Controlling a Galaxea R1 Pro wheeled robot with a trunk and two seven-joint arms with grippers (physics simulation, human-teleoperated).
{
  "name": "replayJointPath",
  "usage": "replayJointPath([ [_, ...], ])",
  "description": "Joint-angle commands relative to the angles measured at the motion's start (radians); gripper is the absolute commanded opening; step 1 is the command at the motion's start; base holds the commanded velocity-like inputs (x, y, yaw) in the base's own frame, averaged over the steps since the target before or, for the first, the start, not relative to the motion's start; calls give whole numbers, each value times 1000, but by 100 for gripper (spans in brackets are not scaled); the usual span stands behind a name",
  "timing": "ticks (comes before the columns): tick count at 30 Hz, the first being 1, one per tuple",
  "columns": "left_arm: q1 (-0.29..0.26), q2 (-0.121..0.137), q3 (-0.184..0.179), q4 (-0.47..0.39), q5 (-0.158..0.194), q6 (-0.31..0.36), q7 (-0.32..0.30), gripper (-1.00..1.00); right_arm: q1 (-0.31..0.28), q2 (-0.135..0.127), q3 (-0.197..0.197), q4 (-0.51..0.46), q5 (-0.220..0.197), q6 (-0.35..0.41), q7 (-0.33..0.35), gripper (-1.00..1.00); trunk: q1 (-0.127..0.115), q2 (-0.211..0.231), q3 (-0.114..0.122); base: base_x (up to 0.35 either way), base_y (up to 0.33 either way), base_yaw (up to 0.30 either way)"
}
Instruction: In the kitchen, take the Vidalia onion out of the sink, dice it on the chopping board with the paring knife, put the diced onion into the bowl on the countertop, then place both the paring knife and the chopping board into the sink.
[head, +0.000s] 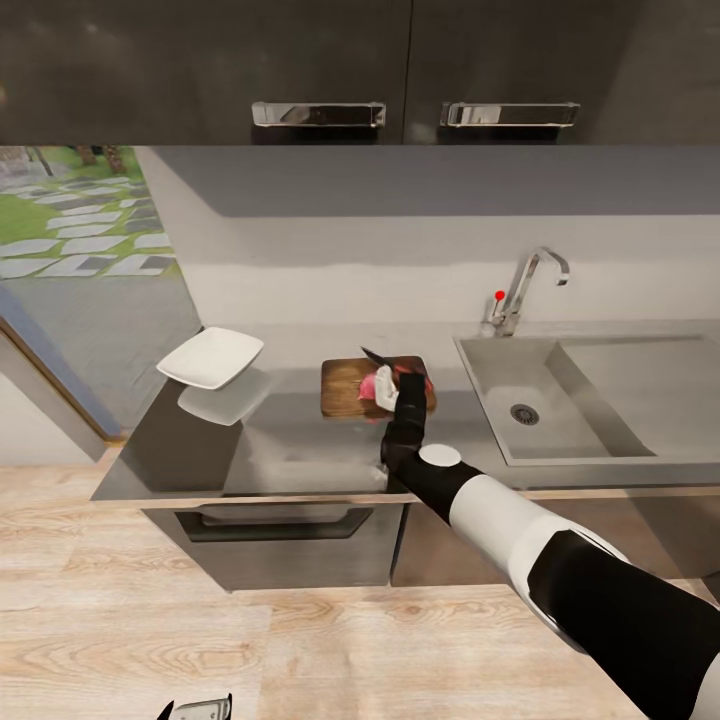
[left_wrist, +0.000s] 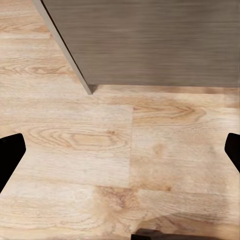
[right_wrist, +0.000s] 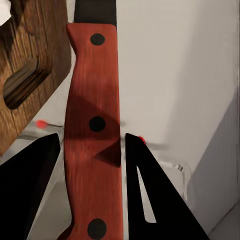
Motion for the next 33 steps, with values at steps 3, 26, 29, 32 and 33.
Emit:
replayJointPath([
  [3,-2,0,2,4,2,-6,0,100,-2,0,5,-26,1,7,-5,-100,0,-1,-1,0,0,0],
  [26,-2,-2,2,4,1,-7,0,100,-2,0,-6,-49,-4,18,39,-100,0,-1,-1,0,24,0],
  [29,-2,-2,2,4,2,-7,0,100,-2,0,-5,-46,-4,13,46,-100,0,-1,-1,0,0,0],
  [32,-2,-2,2,4,1,-7,0,100,-2,0,-4,-46,-3,10,47,-100,0,-1,-1,0,0,0],
  [33,-2,-2,2,4,1,-7,0,100,-2,0,-4,-46,-3,10,46,-100,0,-1,-1,0,0,0],
])
